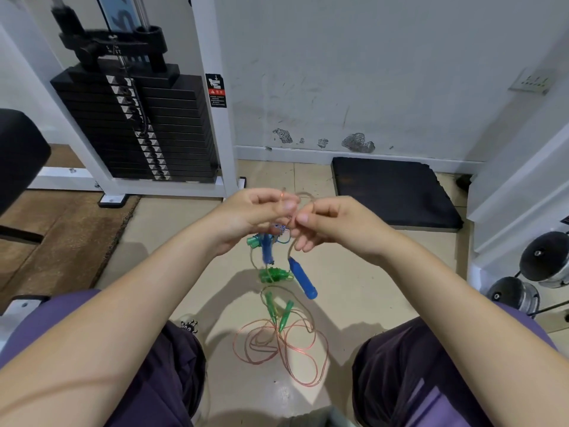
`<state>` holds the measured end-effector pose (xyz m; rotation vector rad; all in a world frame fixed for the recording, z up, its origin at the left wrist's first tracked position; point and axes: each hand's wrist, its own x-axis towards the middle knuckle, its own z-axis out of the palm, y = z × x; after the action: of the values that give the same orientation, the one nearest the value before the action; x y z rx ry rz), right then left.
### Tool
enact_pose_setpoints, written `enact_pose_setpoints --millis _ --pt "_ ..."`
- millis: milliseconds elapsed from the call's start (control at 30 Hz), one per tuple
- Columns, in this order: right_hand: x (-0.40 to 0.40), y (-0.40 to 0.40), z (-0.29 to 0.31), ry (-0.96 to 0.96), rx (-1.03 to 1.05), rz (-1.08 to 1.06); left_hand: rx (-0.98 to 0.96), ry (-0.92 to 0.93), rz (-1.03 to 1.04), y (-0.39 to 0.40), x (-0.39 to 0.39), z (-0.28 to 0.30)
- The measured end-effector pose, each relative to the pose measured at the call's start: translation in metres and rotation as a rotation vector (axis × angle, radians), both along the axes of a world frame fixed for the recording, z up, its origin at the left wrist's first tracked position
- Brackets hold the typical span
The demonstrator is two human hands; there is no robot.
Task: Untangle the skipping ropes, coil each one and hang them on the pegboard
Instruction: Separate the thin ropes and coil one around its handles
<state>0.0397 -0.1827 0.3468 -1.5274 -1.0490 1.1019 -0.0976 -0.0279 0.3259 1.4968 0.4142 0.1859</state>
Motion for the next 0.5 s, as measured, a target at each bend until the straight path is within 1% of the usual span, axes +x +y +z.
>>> enact_pose_setpoints --millis 67,133,233,267,300,367,400,433,467,500 --pt "0.001 0.000 0.005 0.090 0.071 -0.048 0.037 0.076 -0.125 -0.004 -0.001 -0.004" --pt "0.001 0.001 0.007 0.160 0.113 -0.098 0.068 0.112 -0.214 -0.007 -0.001 -0.007" --pt "0.006 0.002 0.008 0.142 0.094 -0.166 0.054 0.097 -0.244 -0.010 -0.002 -0.006" --pt "0.009 0.000 0.009 0.087 0.052 -0.189 0.056 0.091 -0.223 -0.009 -0.002 -0.005" --pt "0.013 -0.002 0.010 -0.007 -0.009 -0.216 0.067 0.088 -0.201 -0.009 -0.002 -0.004" --pt "0.020 -0.006 0.009 -0.318 -0.150 -0.292 0.083 0.084 -0.183 -0.007 -0.002 -0.003" --pt "0.024 -0.008 0.007 -0.469 -0.184 -0.349 0.080 0.083 -0.191 -0.007 -0.001 -0.002" --pt "0.025 -0.008 0.005 -0.562 -0.172 -0.411 0.071 0.083 -0.205 -0.007 -0.001 -0.002" --pt "0.025 -0.008 0.004 -0.575 -0.121 -0.451 0.065 0.086 -0.221 -0.009 -0.001 -0.001" --pt "0.023 -0.007 0.004 -0.513 -0.061 -0.445 0.067 0.092 -0.235 -0.011 0.000 -0.001"
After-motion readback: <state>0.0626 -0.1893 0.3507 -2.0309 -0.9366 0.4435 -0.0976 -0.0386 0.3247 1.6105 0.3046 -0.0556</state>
